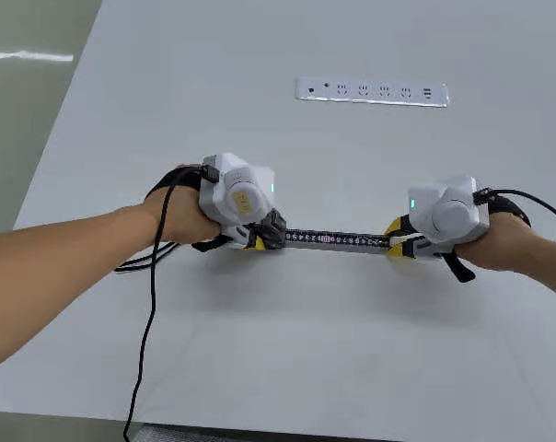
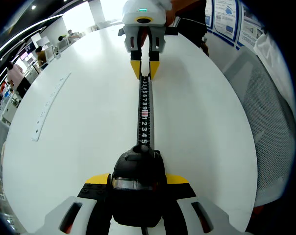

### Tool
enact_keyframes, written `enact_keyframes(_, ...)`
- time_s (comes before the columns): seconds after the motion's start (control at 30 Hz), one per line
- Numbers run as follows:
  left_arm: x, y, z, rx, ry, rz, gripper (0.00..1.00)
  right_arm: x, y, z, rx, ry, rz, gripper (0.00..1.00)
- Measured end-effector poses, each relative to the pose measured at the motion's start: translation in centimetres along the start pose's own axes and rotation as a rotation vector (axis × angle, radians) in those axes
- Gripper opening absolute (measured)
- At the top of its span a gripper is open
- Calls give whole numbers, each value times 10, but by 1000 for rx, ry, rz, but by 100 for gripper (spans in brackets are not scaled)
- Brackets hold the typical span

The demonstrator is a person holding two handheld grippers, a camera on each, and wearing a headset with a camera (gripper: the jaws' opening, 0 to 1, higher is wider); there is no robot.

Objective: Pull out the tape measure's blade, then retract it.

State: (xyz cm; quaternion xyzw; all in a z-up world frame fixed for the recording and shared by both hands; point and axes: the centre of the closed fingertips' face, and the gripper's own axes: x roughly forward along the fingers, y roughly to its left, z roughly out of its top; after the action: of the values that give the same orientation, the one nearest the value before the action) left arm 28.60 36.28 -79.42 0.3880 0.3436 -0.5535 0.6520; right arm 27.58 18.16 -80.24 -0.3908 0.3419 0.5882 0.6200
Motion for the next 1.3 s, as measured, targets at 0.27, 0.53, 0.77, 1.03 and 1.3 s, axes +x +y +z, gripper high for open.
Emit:
enact_keyframes(0.27, 0, -1, 1, -2, 2, -4, 37, -5, 0, -6, 5, 6, -2, 11)
enact_keyframes(0.53, -1, -1, 1, 1, 2, -2, 37, -10, -1, -15, 9, 16, -4, 11)
enact_keyframes(0.77, 0, -1, 1, 2, 2, -1, 37, -12, -2, -27, 20, 32, -7, 11)
enact_keyframes(1.03, -1, -1, 1, 4, 1, 0, 37, -13, -1, -32, 20, 40, -7, 11)
enact_keyframes(1.3, -1, -2, 1, 4, -1, 1, 37, -15, -1, -39, 24, 50, -10, 11)
